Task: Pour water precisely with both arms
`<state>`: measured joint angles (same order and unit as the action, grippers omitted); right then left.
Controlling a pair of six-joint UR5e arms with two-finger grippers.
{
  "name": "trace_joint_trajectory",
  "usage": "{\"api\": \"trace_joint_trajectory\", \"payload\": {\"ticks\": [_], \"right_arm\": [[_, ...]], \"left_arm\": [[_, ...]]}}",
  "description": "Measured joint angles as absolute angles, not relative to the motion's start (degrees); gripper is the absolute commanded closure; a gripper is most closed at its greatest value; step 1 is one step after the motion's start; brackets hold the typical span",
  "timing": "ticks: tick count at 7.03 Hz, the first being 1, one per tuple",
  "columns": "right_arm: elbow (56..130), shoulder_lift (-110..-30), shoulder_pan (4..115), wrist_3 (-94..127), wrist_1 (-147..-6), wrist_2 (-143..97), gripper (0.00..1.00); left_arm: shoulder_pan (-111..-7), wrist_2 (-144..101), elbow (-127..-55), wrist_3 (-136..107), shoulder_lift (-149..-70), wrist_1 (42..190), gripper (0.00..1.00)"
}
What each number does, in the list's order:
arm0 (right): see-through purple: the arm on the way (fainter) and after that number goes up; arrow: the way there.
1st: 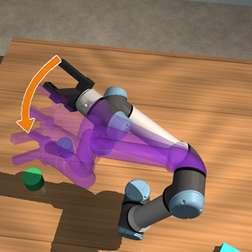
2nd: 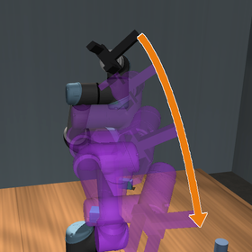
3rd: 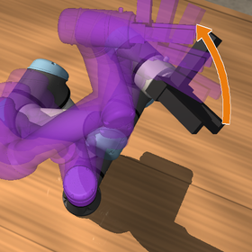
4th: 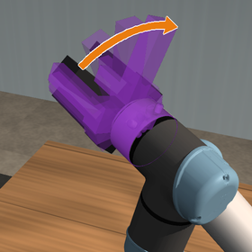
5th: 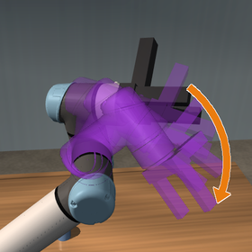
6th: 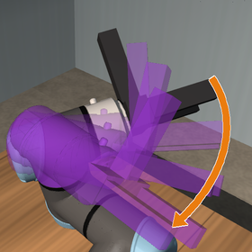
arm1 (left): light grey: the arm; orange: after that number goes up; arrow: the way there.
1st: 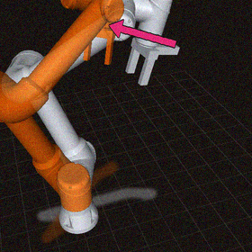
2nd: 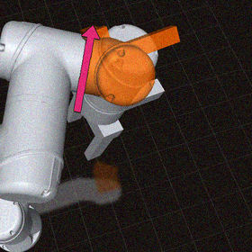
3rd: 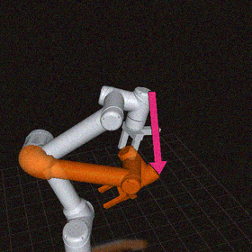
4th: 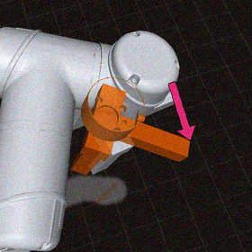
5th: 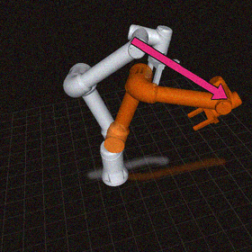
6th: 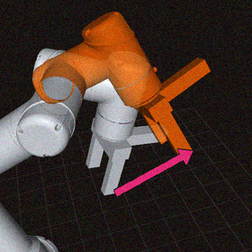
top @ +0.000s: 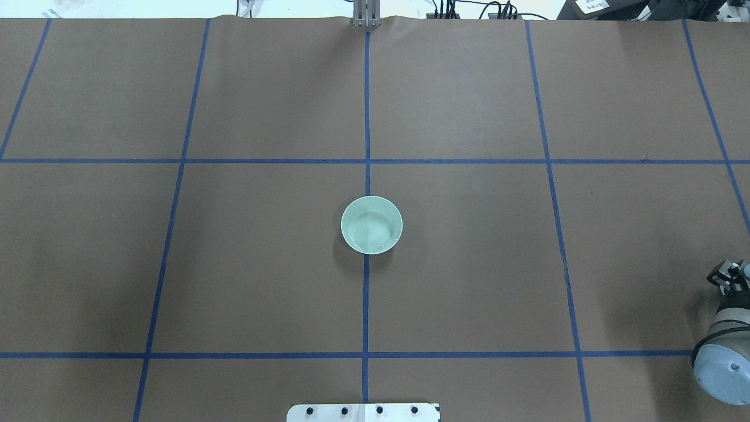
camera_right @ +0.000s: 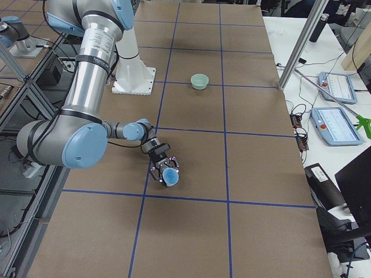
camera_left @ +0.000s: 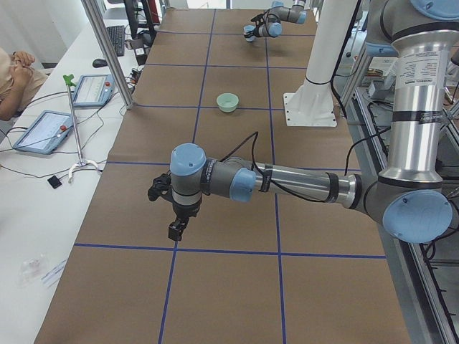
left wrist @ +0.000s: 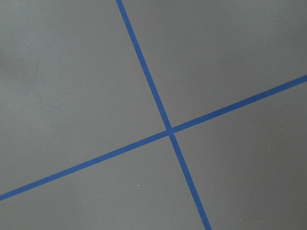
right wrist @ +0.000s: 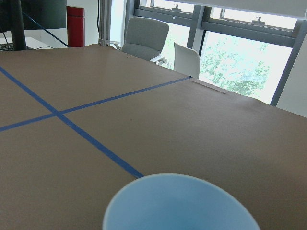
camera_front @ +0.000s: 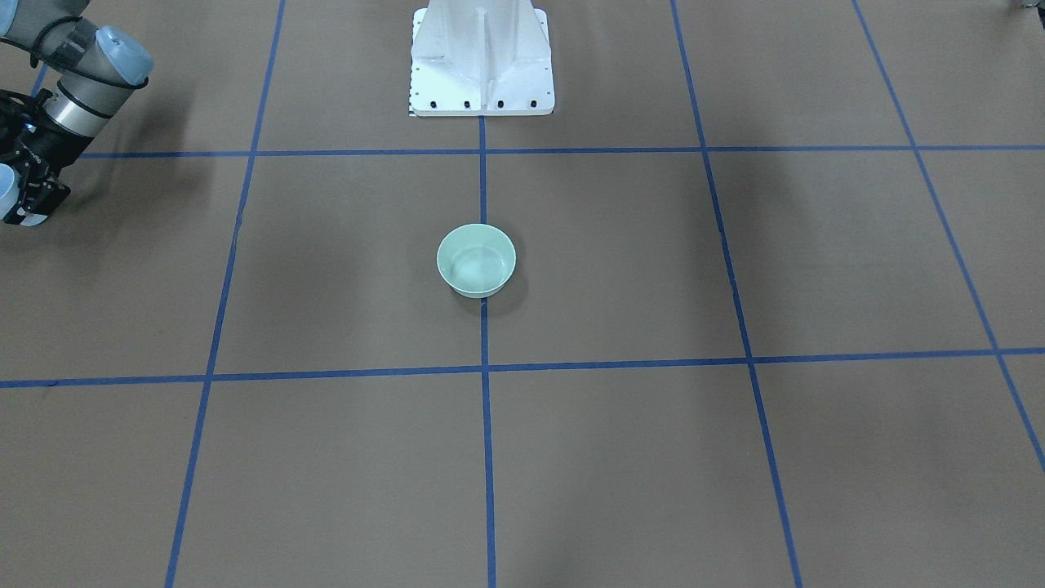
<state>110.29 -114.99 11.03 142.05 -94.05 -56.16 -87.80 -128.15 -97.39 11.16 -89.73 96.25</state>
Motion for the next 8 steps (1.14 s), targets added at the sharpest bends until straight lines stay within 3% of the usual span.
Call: {"api": "trace_joint_trajectory", "payload": {"ticks": [3, 8], "right_arm": [[110.91, -114.10, 17.52, 135.10, -93.94, -53.70, 1.00], [110.89, -102.23, 32.12, 110.19, -93.68, -52.57, 1.00]], "left_arm": [[-87.80, -128.14, -97.12, 11.11, -89.65, 96.09, 0.00], [-87.88, -128.17, -96.97, 11.11, -87.58, 95.92, 0.00]]}}
